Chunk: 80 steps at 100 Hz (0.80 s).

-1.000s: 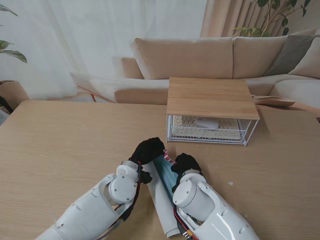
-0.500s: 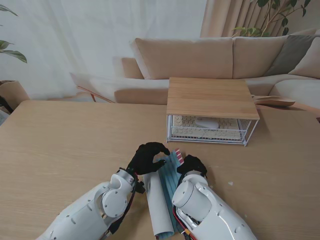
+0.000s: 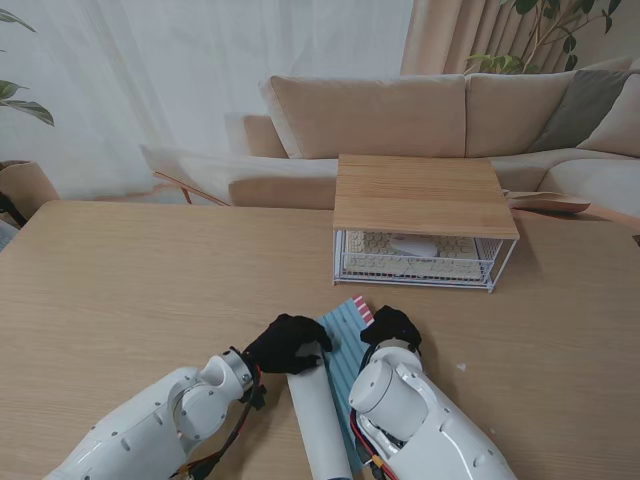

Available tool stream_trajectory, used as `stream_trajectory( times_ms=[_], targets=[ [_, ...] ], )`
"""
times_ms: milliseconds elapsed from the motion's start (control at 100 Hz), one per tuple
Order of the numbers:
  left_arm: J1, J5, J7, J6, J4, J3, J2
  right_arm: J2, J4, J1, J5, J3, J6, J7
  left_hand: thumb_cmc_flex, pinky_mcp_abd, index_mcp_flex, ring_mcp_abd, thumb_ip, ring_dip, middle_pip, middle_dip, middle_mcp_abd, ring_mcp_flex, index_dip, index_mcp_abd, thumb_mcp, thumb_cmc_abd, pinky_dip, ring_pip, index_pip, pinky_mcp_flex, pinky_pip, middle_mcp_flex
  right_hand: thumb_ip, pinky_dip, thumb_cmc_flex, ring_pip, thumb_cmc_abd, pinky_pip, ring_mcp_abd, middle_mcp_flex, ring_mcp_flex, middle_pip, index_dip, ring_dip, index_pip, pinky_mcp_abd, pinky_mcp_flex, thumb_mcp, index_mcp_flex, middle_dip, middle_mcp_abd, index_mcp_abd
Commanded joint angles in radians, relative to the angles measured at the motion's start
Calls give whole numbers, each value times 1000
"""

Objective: Unroll the mouse pad and set up the keyboard and mouse from the tabletop organizer

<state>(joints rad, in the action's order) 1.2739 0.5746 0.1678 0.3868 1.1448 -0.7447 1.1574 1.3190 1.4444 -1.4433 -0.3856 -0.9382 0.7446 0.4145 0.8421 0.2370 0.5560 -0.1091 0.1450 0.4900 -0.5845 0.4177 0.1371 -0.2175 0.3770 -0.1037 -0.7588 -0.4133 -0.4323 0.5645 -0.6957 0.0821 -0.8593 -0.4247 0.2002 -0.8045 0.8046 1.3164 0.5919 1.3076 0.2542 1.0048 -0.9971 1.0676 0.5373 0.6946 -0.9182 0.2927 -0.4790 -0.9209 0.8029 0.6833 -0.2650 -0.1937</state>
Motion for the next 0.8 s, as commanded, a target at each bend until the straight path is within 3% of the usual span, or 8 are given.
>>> stream_trajectory(
  times_ms=[0,170,330,440,570,700,790],
  targets=[
    [-5,30,-35,16,-9,-9,-22,-10,21,-11,-11,-13,0,-19,-11,-38,7,-8,37,-11,15,-6,-52,-9,-9,31,-6,0,-17,9,17,-3,-51,19,-8,-34,45,49,-30,96,-2,-5,-54,48,38,19,-60,-4,-15,-63,-15,19,-89,-3],
    [-24,100,-72,51,2,-44,-51,-34,65,-33,-36,-41,11,-65,-18,-35,-1,13,36,-21,19,-8,-72,-8,-2,52,-16,2,-6,1,15,-4,-30,23,-11,-34,48,55,-40,97,0,-12,-49,53,49,23,-62,-1,-8,-65,-26,23,-94,-9],
    [-38,143,-103,76,4,-76,-70,-91,145,-46,-68,-54,63,-226,6,-43,-1,25,41,-28,24,-11,-84,-4,0,68,-14,4,3,-6,13,-5,-13,29,-5,-29,49,33,-53,85,1,-20,-38,43,62,17,-60,-7,-2,-52,-37,18,-84,-4],
    [-52,173,-103,88,1,-84,-76,-106,165,-49,-86,-58,57,-255,10,-50,0,31,42,-32,26,-12,-89,-1,1,74,-12,4,7,-8,12,-7,-5,31,-3,-26,48,26,-53,83,-5,-17,-42,40,63,14,-58,-7,-10,-49,-35,17,-77,1],
    [-91,188,-86,83,-20,-56,-73,-102,153,-47,-84,-68,15,-234,16,-66,1,36,43,-36,26,-13,-95,-2,0,83,-8,5,8,-7,12,-11,-3,34,2,-16,45,10,-59,73,-17,-16,-58,36,64,7,-57,-2,-32,-46,-35,15,-73,5],
    [-139,169,-55,34,-48,-4,-53,-64,114,-42,-35,-87,-28,-122,15,-72,-3,38,43,-40,26,-13,-96,7,2,82,-4,8,8,-8,10,-12,-3,42,11,-9,48,5,-76,67,-14,-23,-69,37,70,4,-58,10,-46,-49,-43,16,-83,-10],
    [-162,149,-34,-3,-56,24,-37,-51,94,-39,-30,-91,-39,-80,9,-75,-9,38,42,-43,29,-14,-92,15,2,86,-2,11,9,-9,11,-11,0,52,11,-3,41,7,-83,66,-33,-26,-86,46,75,4,-60,16,-74,-52,-47,19,-77,-11]
  ],
)
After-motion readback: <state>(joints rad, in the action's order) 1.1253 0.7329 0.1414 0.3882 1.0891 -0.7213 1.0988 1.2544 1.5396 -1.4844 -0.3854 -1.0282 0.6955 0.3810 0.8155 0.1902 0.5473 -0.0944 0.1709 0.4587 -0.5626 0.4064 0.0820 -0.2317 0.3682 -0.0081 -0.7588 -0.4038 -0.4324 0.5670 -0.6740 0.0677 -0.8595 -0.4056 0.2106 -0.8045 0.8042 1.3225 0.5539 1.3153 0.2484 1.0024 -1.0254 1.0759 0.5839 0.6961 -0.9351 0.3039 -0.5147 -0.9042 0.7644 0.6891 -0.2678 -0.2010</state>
